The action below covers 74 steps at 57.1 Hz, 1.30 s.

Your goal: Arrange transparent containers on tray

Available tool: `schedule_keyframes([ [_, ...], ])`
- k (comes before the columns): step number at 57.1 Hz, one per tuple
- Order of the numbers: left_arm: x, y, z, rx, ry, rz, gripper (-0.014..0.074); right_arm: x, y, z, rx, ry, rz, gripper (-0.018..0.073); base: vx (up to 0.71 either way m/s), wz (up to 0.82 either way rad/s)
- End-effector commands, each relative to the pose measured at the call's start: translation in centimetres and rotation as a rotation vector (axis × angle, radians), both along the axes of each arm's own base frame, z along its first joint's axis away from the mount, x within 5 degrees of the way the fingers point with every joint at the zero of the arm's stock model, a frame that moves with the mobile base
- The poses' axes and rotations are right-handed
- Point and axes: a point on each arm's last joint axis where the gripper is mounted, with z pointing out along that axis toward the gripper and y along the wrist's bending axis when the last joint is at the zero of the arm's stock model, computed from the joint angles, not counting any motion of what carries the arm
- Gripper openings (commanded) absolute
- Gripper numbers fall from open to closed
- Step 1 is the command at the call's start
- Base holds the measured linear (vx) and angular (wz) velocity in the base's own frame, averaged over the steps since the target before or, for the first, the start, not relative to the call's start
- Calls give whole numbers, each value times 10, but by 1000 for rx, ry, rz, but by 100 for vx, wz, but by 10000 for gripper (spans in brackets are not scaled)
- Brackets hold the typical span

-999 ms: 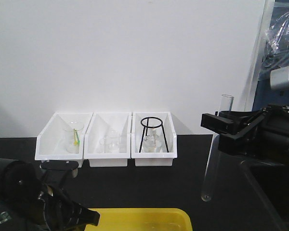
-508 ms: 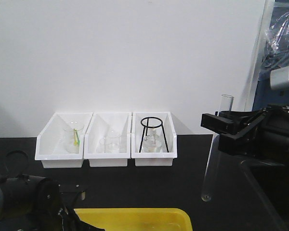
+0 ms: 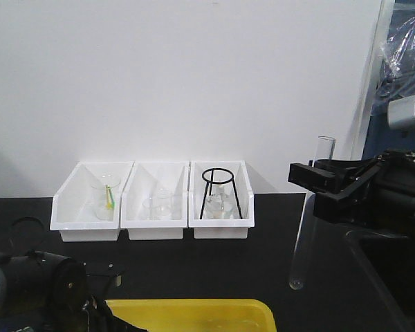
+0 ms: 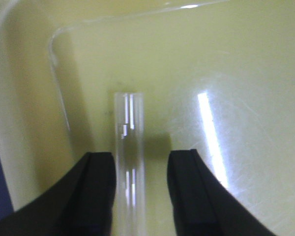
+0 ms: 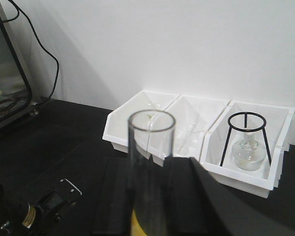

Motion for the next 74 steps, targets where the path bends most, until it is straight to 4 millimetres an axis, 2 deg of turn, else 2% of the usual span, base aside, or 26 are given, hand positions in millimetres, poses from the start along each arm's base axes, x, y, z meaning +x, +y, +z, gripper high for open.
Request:
schedule_keyframes([
  [1,5,-4,25,-35,-96,7,432,-4,-3,14,-8,-57,-17,-11,0,0],
  [11,4,-3,35,-45,-127,4,431,-5,-1,12,-7,-41,14,-11,0,0],
  [18,0,-1,60,-73,-215,-2,430,3,4,2,15,29,44,-11,0,0],
  [26,-10,3,105,-121,-384,-20,428,23,10,-21,61,171,51,-11,0,0],
  [33,-30,10,154,-162,-555,-43,428,43,18,-51,98,332,69,-11,0,0],
  [39,-54,20,196,-196,-700,-57,428,59,26,-82,95,455,101,-11,0,0],
  [50,-97,36,249,-252,-905,-60,428,79,36,-136,85,642,151,-11,0,0],
  [62,-126,46,273,-291,-1000,-54,428,94,41,-186,114,801,146,-11,0,0],
  [74,-130,48,275,-291,-994,-55,428,105,42,-219,169,894,79,10,0,0],
])
